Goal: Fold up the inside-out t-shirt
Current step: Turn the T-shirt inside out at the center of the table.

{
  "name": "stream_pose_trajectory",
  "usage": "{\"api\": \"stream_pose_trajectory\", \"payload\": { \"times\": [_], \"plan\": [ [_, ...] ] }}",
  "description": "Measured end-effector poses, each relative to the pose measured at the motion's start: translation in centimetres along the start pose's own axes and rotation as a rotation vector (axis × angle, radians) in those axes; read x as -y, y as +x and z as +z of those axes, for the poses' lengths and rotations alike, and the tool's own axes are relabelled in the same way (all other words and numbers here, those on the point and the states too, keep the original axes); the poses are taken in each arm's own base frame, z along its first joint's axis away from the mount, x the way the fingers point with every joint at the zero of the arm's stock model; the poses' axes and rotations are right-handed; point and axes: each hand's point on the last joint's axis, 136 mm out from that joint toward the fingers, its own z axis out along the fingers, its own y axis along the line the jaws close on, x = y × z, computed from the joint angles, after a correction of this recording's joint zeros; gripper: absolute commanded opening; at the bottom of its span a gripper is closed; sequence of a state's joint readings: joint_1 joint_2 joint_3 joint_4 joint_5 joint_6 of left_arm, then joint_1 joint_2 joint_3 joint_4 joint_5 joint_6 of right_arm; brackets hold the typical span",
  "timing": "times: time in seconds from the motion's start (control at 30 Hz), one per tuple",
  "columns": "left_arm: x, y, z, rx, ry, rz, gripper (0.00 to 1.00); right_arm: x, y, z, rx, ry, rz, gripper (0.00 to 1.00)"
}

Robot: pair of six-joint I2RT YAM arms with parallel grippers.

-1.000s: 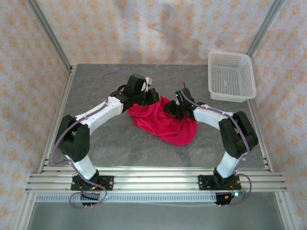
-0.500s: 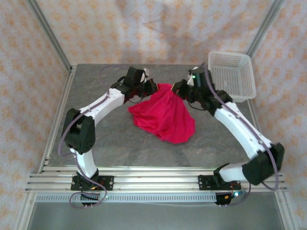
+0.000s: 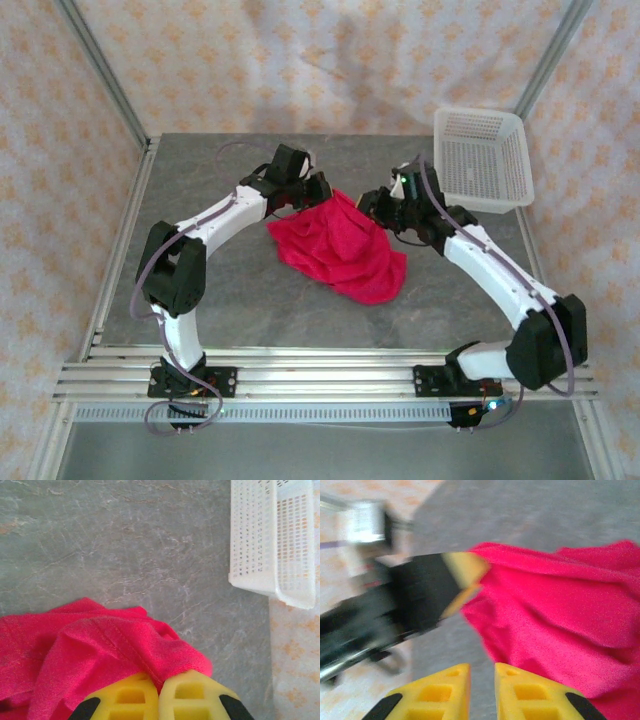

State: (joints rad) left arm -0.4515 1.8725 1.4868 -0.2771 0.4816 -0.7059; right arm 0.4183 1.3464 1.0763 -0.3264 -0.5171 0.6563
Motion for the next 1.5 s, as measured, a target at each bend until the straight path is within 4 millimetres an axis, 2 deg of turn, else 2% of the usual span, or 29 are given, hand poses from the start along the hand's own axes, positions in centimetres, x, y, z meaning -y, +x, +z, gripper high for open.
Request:
{"api": "stream_pose_trajectory", "payload": {
  "times": [0.03, 0.07, 0.13, 0.2, 0.27, 0.33, 0.4, 0.47, 0.57, 0.73, 0.8, 0.83, 0.9, 0.97, 1.07, 1.2, 1.37, 1.4, 1.47, 1.5],
  "plan": [
    [-0.4, 0.1, 0.0, -0.004, -0.017, 0.009, 0.38, 2.0, 0.2, 0.7, -0.003, 0.053, 0.016, 0.21],
    [-0.7, 0.2, -0.2, -0.004, -0.035, 0.019, 0.47, 3.5, 0.5, 1.1, -0.008, 0.091, 0.03, 0.21],
    [-1.5, 0.7, -0.9, -0.004, -0.089, 0.046, 0.59, 6.8, 1.3, 1.6, -0.018, 0.165, 0.066, 0.21],
    [-2.0, 1.2, -2.3, 0.01, -0.152, 0.091, 0.68, 9.0, 1.7, 1.6, -0.017, 0.219, 0.092, 0.22],
    [-1.1, 2.0, -3.8, 0.028, -0.184, 0.145, 0.68, 10.8, 1.7, 1.3, -0.003, 0.261, 0.116, 0.23],
    [1.4, 3.3, -4.9, 0.044, -0.164, 0.202, 0.68, 12.1, 1.0, 0.5, 0.032, 0.286, 0.142, 0.24],
    [3.6, 4.9, -5.1, 0.042, -0.13, 0.244, 0.68, 13.0, 0.2, -0.4, 0.068, 0.298, 0.168, 0.27],
    [5.1, 7.0, -4.3, 0.01, -0.106, 0.275, 0.68, 13.5, -0.5, -1.1, 0.1, 0.304, 0.19, 0.36],
    [5.6, 9.4, -1.3, -0.057, -0.129, 0.308, 0.68, 13.7, -0.9, -1.4, 0.115, 0.304, 0.199, 0.5],
    [4.2, 11.5, 4.4, -0.137, -0.24, 0.363, 0.68, 13.6, -0.8, -1.5, 0.113, 0.303, 0.204, 0.52],
    [3.4, 12.1, 5.7, -0.163, -0.29, 0.393, 0.63, 13.6, -0.9, -1.5, 0.114, 0.301, 0.203, 0.53],
    [3.0, 12.2, 6.1, -0.17, -0.314, 0.406, 0.57, 13.5, -0.9, -1.6, 0.115, 0.3, 0.202, 0.53],
    [2.3, 12.3, 6.5, -0.182, -0.357, 0.435, 0.32, 13.5, -0.9, -1.6, 0.117, 0.297, 0.201, 0.53],
    [1.7, 12.1, 6.3, -0.182, -0.393, 0.452, 0.15, 13.4, -0.9, -1.6, 0.117, 0.295, 0.201, 0.53],
    [1.2, 11.6, 5.7, -0.173, -0.438, 0.471, 0.01, 13.0, -0.7, -1.4, 0.101, 0.271, 0.206, 0.51],
    [1.1, 11.0, 4.5, -0.155, -0.469, 0.478, 0.0, 12.2, -0.5, 0.4, 0.063, 0.214, 0.228, 0.49],
    [3.1, 9.7, 1.9, -0.105, -0.434, 0.476, 0.0, 11.4, 0.9, 4.1, -0.022, 0.165, 0.259, 0.49],
    [3.6, 9.4, 1.3, -0.093, -0.422, 0.474, 0.0, 11.1, 1.3, 5.1, -0.041, 0.159, 0.263, 0.44],
    [4.5, 8.8, 0.3, -0.077, -0.393, 0.466, 0.0, 10.7, 1.5, 6.8, -0.06, 0.15, 0.268, 0.16],
    [5.0, 8.6, -0.2, -0.074, -0.373, 0.456, 0.0, 10.6, 1.5, 7.6, -0.065, 0.146, 0.275, 0.05]
  ]
}}
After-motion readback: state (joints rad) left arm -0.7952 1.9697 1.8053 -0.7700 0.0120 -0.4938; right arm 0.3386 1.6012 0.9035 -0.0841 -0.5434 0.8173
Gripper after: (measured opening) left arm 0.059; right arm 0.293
